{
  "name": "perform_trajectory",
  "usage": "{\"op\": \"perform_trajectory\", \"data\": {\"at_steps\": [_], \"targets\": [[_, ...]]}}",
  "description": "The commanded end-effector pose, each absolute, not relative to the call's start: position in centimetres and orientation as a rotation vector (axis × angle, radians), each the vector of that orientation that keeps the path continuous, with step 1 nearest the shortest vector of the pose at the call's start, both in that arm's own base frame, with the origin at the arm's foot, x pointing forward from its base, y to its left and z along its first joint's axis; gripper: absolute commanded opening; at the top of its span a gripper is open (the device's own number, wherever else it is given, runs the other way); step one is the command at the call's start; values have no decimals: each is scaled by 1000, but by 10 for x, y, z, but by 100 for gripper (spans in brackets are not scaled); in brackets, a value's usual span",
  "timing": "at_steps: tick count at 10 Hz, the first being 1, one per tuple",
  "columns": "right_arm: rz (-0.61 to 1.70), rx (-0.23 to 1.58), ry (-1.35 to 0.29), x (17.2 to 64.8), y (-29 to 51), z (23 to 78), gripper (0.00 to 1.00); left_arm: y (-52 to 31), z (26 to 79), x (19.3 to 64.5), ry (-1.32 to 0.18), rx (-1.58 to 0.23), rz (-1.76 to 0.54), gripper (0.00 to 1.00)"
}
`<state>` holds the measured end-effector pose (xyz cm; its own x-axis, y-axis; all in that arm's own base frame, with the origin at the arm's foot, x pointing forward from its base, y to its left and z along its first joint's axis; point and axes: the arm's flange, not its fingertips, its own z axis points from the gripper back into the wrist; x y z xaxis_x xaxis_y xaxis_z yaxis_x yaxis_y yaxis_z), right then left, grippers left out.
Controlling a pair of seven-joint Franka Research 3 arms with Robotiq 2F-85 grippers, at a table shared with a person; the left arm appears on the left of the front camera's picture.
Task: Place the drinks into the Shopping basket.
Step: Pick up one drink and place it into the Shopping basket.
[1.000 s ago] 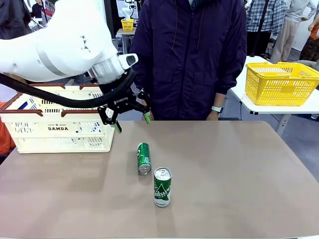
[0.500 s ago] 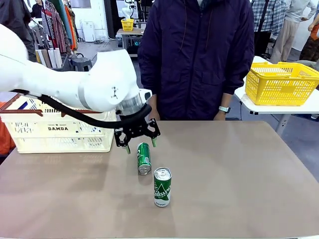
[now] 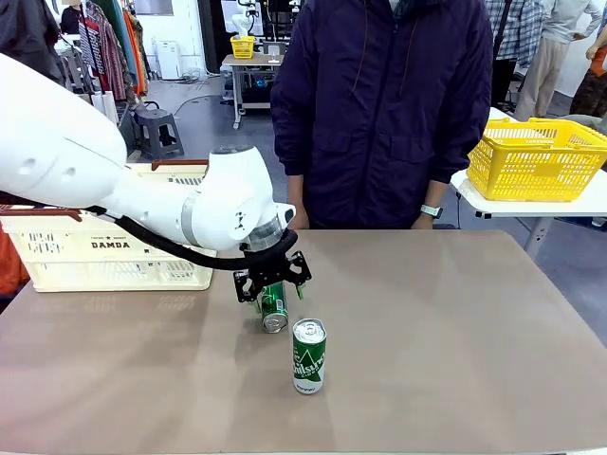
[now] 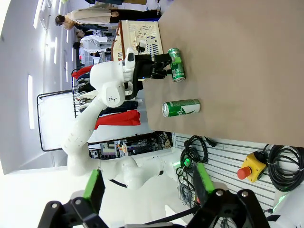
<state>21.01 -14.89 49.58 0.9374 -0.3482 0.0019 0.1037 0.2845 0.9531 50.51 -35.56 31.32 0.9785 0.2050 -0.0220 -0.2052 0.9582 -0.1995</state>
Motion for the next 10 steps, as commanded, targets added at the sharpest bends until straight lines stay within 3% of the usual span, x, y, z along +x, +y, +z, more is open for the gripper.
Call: {"op": "perform_trajectory", "data": {"at_steps": [1,4,5,6,7,10], "targets": [[-294,1266,-238,210,-150,499,100,-370,312,514,-10,-110,254,100],[-294,1266,-238,210,-150,499,100,-375,310,519,-3,-77,257,100],[-294,1266,-238,210,-150,499,100,-375,309,519,2,-42,264,66],[-294,1266,-238,210,-150,499,100,-375,309,520,10,-41,257,8],[-294,1266,-238,210,-150,499,100,-374,311,518,12,-23,253,0],[-294,1266,-238,210,-150,499,100,-374,313,517,2,-2,235,0]]}}
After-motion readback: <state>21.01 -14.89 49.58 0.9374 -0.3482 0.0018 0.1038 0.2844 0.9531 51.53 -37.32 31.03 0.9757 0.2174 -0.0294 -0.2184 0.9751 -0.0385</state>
